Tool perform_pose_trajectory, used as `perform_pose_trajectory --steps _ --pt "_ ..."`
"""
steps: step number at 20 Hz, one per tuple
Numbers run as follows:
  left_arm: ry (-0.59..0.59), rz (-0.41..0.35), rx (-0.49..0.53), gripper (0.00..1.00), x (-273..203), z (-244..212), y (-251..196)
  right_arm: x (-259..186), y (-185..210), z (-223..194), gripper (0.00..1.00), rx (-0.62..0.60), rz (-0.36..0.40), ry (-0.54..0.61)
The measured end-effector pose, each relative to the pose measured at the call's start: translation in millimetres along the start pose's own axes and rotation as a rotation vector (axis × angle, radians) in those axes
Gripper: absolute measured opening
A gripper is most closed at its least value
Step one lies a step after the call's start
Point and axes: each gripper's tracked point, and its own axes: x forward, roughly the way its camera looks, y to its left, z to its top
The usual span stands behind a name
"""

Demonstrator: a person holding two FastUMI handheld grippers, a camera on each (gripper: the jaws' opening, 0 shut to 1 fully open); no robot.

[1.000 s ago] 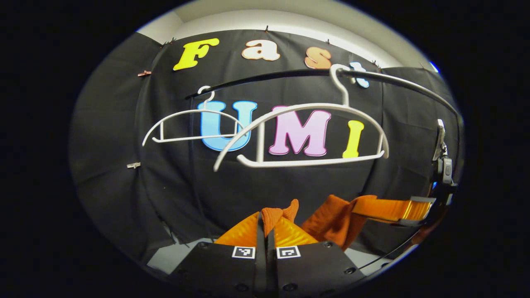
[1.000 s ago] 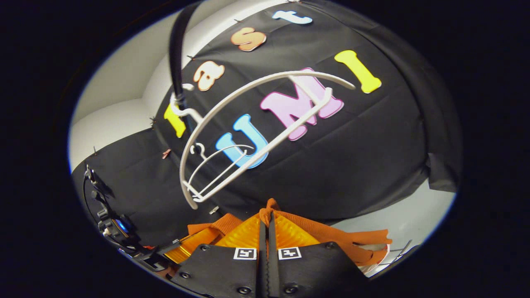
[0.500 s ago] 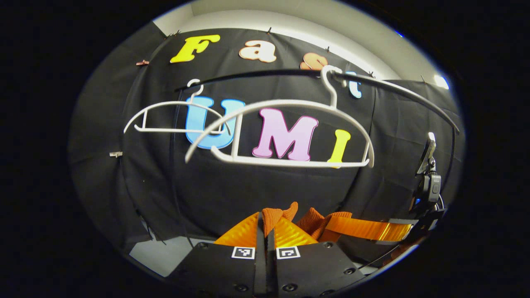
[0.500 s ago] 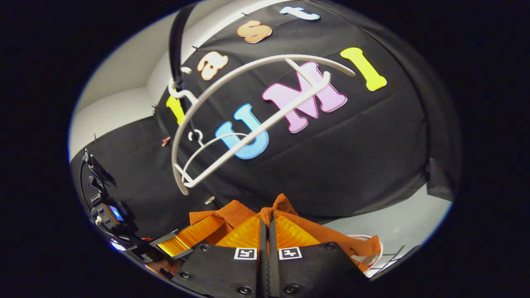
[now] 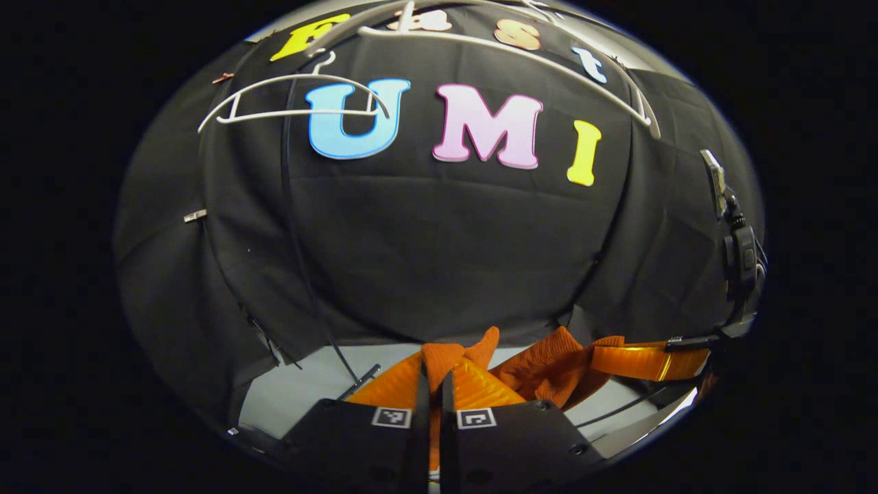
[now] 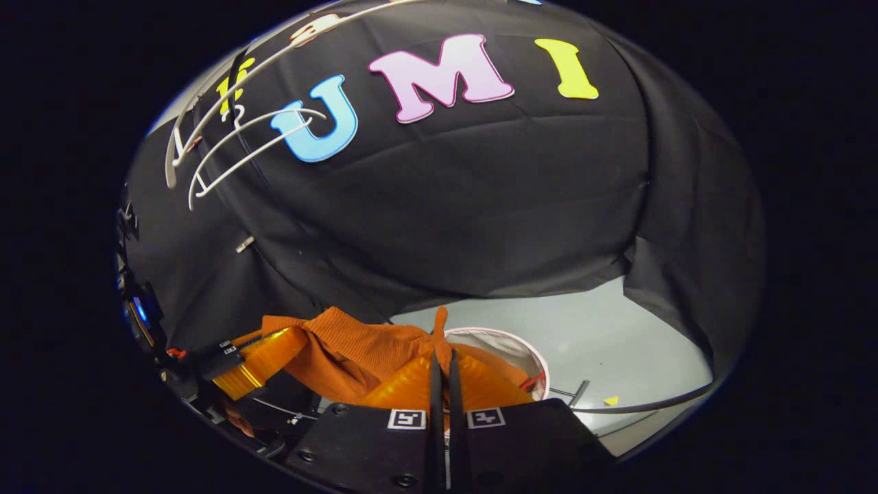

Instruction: Grasp the clothes on the hanger with both hands and then place them into the laundry hamper below.

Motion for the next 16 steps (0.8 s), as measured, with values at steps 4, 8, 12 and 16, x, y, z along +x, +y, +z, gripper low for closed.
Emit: perform_pose_trajectory --steps 4,8,12,16 --pt "-0.027 -0.012 0.028 0.77 0.9 -3.1 -6.0 3.2 -22.2 -13.3 0.63 -0.063 -0.120 0.051" --pt "-0.024 -0.014 0.011 0.96 -4.2 2.0 -2.3 -4.7 -19.1 -11.9 0.99 -0.108 -0.134 0.034" --pt "-0.025 0.005 0.013 0.96 -16.4 4.5 5.6 -21.1 -8.9 0.0 0.99 -0.120 -0.135 -0.023" --pt "-0.066 0.007 0.018 0.96 -38.4 14.5 8.8 -52.7 6.1 22.8 0.99 -0.106 -0.142 -0.114"
